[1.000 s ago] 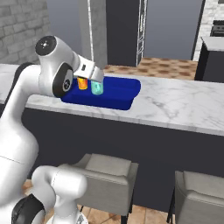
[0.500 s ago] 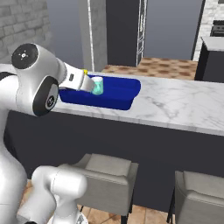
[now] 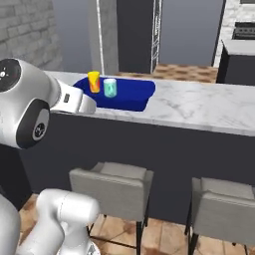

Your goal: There is a tray on the dining counter. Grab the cup, mug, and pitcher and place them on the tray. The pitcher may be placed next to the tray if it cannot fit the tray.

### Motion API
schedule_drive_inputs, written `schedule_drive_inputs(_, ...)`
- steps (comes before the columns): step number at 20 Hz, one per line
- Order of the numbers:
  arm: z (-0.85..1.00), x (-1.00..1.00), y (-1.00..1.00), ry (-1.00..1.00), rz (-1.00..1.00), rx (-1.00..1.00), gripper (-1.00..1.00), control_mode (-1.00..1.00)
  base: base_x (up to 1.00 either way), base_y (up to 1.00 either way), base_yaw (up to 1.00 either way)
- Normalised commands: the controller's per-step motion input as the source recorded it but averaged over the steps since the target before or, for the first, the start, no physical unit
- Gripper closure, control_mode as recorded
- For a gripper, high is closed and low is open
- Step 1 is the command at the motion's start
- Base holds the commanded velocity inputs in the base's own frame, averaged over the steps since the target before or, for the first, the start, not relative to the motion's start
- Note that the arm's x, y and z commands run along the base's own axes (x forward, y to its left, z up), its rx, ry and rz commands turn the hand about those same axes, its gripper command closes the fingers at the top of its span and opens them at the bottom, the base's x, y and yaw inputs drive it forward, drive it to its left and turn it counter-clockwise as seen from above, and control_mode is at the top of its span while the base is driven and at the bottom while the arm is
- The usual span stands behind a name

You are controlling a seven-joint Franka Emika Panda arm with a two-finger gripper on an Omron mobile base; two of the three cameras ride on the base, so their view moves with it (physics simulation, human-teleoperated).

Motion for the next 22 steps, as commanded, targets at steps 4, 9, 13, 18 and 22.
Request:
schedule_drive_inputs(4,0.0,0.0,0.0,0.0,0.0,0.0,-1.0,1.0,-1.0,-0.94,-0.19)
schedule_drive_inputs(9,0.0,0.0,0.0,0.0,0.0,0.0,-1.0,1.0,-0.28,-1.0,-0.24)
schedule_drive_inputs(13,0.0,0.0,0.0,0.0,0.0,0.0,-1.0,1.0,0.08,-1.0,-0.12)
schedule_drive_inputs(18,0.0,0.0,0.0,0.0,0.0,0.0,-1.0,1.0,0.22,-1.0,-0.01)
schedule_drive_inputs(22,0.0,0.0,0.0,0.0,0.0,0.0,-1.0,1.0,0.19,-1.0,0.0)
